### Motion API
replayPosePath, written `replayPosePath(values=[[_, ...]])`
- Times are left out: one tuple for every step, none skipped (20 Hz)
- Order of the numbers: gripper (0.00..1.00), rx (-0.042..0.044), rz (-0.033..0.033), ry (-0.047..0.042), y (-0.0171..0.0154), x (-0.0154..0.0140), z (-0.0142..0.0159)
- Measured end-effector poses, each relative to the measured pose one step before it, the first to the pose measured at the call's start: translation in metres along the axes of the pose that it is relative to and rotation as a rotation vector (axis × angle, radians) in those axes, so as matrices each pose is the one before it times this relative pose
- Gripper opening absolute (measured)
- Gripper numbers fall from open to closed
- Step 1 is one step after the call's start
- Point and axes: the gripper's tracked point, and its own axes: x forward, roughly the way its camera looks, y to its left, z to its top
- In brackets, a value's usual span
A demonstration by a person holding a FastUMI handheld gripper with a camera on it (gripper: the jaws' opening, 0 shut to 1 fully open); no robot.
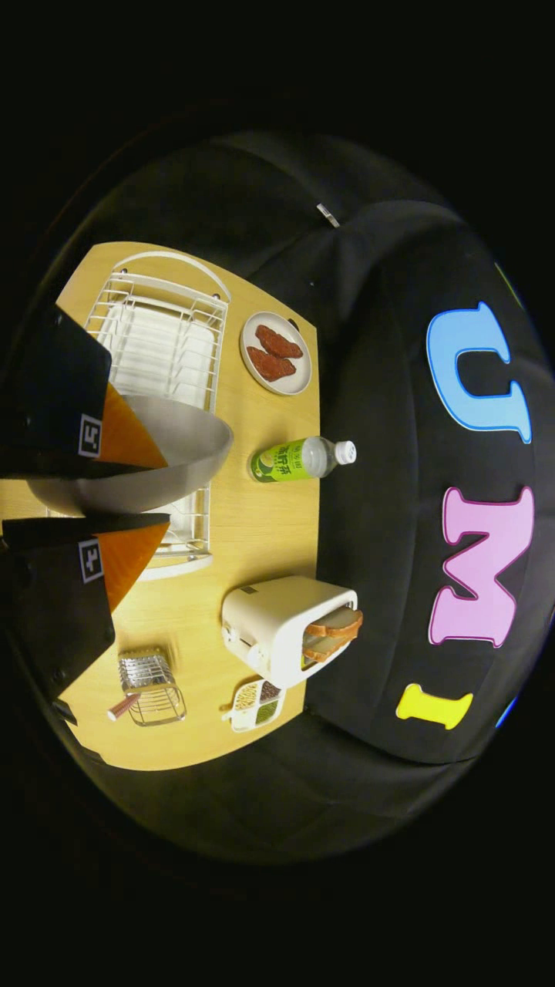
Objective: Take the plate from the dish rack, then take the spoon from the basket and place it into the plate.
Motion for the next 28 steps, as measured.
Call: replayPosePath(values=[[0.23, -0.01393, -0.00912, -0.00387, -0.00457, -0.00012, -0.00045], [0.23, -0.01147, 0.00165, -0.01533, -0.00102, -0.00122, 0.00165], [0.23, -0.00716, 0.01059, -0.01419, 0.00117, -0.00271, -0.00008], [0.23, -0.00054, 0.01751, -0.00716, 0.00069, -0.00303, 0.00056], [0.23, 0.00740, 0.02375, -0.00646, 0.00119, -0.00480, 0.00064], [0.23, 0.01368, 0.02382, -0.00557, 0.00093, -0.00467, 0.00180], [0.23, 0.01705, 0.02293, -0.00751, -0.00102, -0.00631, 0.00131], [0.23, 0.01545, 0.02256, -0.00997, -0.00127, -0.00717, 0.00170], [0.23, 0.01337, 0.02207, -0.00962, -0.00166, -0.00766, 0.00069], [0.23, 0.00879, 0.02131, -0.00575, -0.00275, -0.00851, -0.00070], [0.23, 0.00861, 0.01876, -0.00341, -0.00442, -0.00923, -0.00284], [0.23, 0.00800, 0.01731, -0.00527, -0.00507, -0.00948, -0.00286], [0.23, 0.00958, 0.01695, -0.00786, -0.00529, -0.01057, -0.00306], [0.23, 0.01202, 0.01676, -0.00538, -0.00608, -0.01041, -0.00333], [0.23, 0.01560, 0.01300, -0.00020, -0.00796, -0.01186, -0.00630], [0.23, 0.02019, 0.00641, 0.00141, -0.00983, -0.01105, -0.00588], [0.23, 0.02250, 0.00593, -0.00113, -0.01054, -0.01106, -0.00587], [0.23, 0.02156, 0.00880, -0.00125, -0.01015, -0.01068, -0.00586], [0.23, 0.01784, 0.00834, 0.00194, -0.01014, -0.01139, -0.00725], [0.23, 0.01573, 0.00337, 0.00418, -0.01109, -0.01007, -0.00729], [0.23, 0.01630, -0.00053, 0.00365, -0.01118, -0.00984, -0.00907], [0.23, 0.01726, -0.00135, 0.00507, -0.01126, -0.00790, -0.00860], [0.23, 0.01490, 0.00047, 0.00748, -0.01068, -0.00685, -0.00979], [0.23, 0.01446, -0.00237, 0.00935, -0.01258, -0.00516, -0.00947], [0.23, 0.01621, -0.00620, 0.00978, -0.01323, -0.00318, -0.00930], [0.23, 0.01796, -0.00569, 0.01181, -0.01333, -0.00178, -0.00915], [0.23, 0.01541, 0.00005, 0.01471, -0.01056, -0.00196, -0.01034], [0.23, 0.01479, 0.00136, 0.01602, -0.01123, 0.00058, -0.00928]])
